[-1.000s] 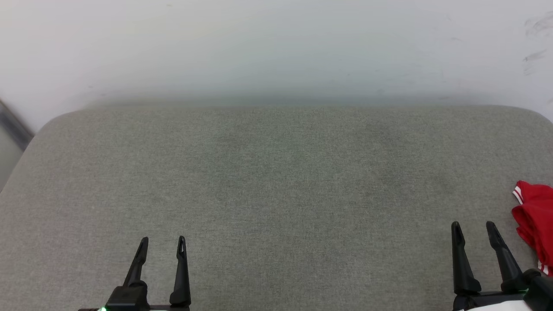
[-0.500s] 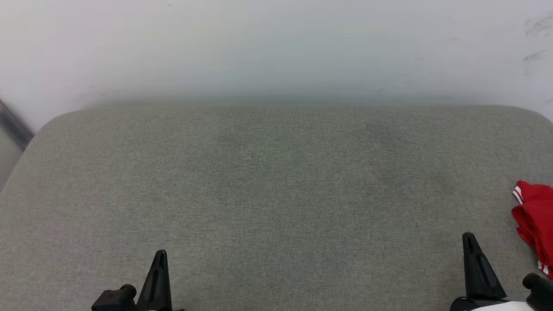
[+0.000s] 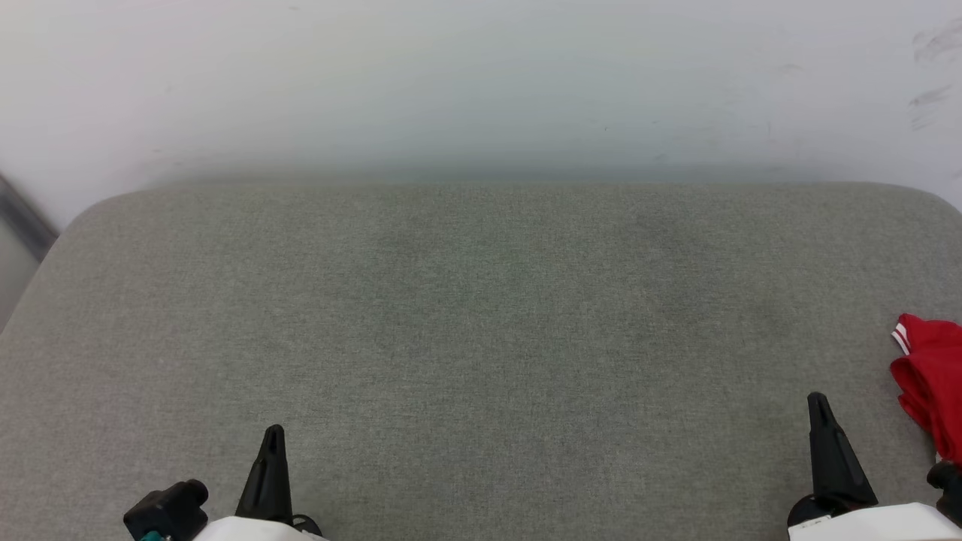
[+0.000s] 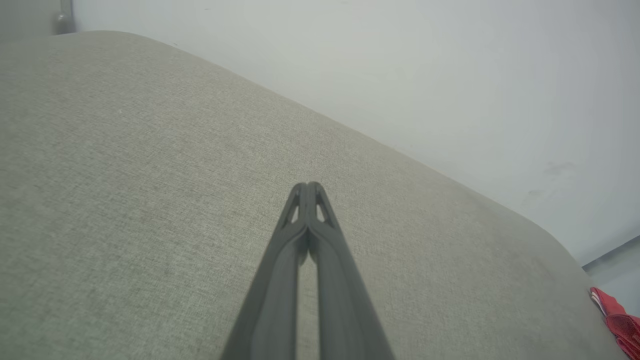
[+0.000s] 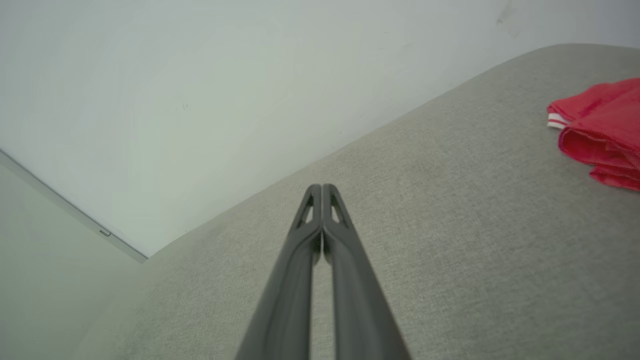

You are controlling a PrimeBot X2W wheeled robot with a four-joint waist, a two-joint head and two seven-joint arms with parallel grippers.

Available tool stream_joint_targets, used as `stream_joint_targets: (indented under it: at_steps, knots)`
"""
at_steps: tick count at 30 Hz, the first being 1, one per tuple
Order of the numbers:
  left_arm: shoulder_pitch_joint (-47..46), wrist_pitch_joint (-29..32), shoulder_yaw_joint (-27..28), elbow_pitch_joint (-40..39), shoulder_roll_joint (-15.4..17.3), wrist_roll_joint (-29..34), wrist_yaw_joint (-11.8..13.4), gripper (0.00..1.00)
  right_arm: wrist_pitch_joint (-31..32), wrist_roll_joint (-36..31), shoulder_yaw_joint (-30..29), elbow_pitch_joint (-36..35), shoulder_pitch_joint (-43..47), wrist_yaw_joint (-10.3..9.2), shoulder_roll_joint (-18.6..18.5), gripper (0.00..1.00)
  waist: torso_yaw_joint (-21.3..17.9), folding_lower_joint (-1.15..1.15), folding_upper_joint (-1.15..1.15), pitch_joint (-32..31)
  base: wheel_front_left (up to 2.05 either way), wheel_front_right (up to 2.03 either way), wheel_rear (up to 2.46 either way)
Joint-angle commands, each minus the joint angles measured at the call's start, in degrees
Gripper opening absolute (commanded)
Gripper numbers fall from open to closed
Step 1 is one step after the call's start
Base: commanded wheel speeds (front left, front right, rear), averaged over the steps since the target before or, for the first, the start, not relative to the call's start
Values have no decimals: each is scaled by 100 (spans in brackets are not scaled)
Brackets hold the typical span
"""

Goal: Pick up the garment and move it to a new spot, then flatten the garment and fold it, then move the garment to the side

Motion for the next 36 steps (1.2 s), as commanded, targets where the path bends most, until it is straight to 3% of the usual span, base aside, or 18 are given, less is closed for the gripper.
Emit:
stream_joint_targets:
  at_steps: [1,36]
  knots:
    - [-168,34,33,-43,51,-217,-35,0,46,210,4,-45,-175,-1,-63,0,0,0,0,1,0,0,0]
    - [-650,648,263,292,90,-2977,-318,0,659,2766,-28,346,-647,-1,-108,0,-8,0,0,19,0,0,0]
